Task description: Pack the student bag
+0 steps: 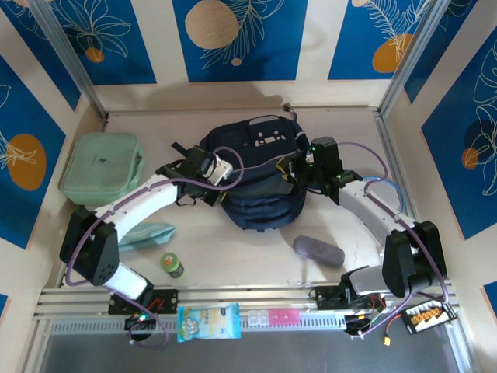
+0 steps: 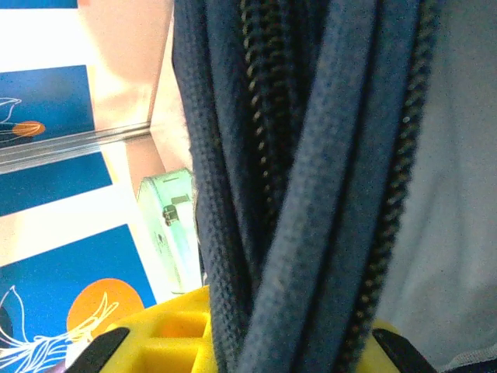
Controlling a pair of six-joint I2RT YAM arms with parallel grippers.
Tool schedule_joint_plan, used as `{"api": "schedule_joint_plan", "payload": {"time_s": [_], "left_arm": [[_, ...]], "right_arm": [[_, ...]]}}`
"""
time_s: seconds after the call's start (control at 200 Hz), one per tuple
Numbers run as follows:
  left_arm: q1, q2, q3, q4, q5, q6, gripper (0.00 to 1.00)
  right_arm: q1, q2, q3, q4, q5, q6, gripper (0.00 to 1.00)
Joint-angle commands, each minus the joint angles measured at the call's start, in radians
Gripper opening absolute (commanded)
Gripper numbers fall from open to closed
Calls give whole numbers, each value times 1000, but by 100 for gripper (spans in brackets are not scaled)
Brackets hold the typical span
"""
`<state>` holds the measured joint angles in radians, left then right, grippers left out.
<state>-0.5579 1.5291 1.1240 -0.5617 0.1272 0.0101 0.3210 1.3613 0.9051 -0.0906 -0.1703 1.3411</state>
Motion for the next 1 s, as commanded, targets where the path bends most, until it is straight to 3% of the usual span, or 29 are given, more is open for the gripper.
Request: {"api": "schedule_joint_plan", "payload": {"time_s": [0.0, 0.215, 0.61, 0.705, 0.875, 0.995], "left_arm": [[43, 60, 79, -2, -150, 14, 0], [57, 187, 217, -1, -176, 50, 0], [99, 330, 363, 45, -93, 64, 0], [116, 346, 387, 35, -41, 140, 0], [139, 380, 441, -32, 165, 366, 0], [141, 414, 483, -70, 182, 486, 0]], "right_arm": [[-37, -46, -16, 30, 29, -30, 18], [-49, -55, -60, 72, 26, -2, 19], [-82, -74, -90, 72, -18, -15, 18], [-99, -80, -96, 72, -41, -20, 17], [-125, -68, -74, 54, -133, -65, 16], [-130, -52, -65, 34, -202, -94, 16]]}}
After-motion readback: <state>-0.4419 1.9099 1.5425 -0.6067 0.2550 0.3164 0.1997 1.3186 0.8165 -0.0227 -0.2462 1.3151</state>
